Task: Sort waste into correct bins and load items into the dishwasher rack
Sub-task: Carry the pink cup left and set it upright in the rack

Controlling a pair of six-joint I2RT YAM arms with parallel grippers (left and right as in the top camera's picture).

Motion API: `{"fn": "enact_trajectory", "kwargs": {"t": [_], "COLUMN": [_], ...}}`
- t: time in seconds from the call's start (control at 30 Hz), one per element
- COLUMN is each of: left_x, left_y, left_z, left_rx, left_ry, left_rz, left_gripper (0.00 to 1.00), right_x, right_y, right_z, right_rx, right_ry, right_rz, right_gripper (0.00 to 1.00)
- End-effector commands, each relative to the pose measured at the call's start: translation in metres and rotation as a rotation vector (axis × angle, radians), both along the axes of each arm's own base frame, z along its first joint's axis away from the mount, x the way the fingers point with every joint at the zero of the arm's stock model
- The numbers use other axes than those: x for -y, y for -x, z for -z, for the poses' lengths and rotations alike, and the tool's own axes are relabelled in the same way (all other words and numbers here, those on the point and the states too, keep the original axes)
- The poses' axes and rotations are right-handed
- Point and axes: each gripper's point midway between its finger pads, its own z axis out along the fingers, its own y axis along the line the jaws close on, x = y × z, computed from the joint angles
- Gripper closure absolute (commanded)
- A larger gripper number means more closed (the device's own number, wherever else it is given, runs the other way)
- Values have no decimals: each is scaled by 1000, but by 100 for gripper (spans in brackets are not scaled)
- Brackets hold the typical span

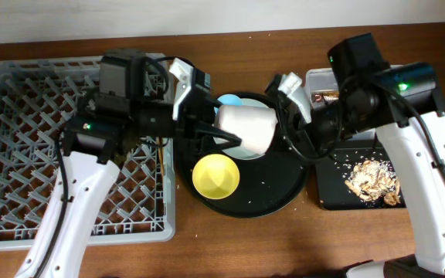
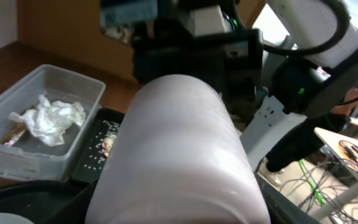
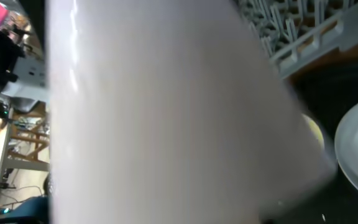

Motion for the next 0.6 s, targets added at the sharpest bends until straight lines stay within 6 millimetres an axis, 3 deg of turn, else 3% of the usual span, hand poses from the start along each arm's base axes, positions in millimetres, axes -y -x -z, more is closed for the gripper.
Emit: {"fn": "enact_trajectory", "kwargs": {"t": [0.0,0.13,0.2,0.23,0.27,0.33,0.43,0.57], "left_x": [-14,-42,-62,-74,-87,-125,-163,-187], "left_y": [-13,-46,-62,-69,-76,-92,-106,-113], "left_z": [-3,28,49,61,72,97,111,116], "left_rx": [17,-49,-86,-110,-141,-228,-284,-275], "left_ry": [-10,-164,-271,-334,-396,-549,-667,-742], "left_rz": [-68,-287,-413,-482,-558,-780,-1009,-1142], "left_gripper": [73,81,85,86,86,86,80,80], "right_x": [9,35,55,64,75,95,117,132], "right_y": [-9,-31,-45,-51,-57,-67,-74,-78], "right_z": [2,4,10,12,15,21,29,40], "right_rx": [1,27,51,59,71,75,69,65], "right_ry": [15,33,79,99,128,166,227,304], "right_rz": [44,145,214,241,277,338,398,431], "right_gripper": [91,83,73,50,1,1,1,1]}}
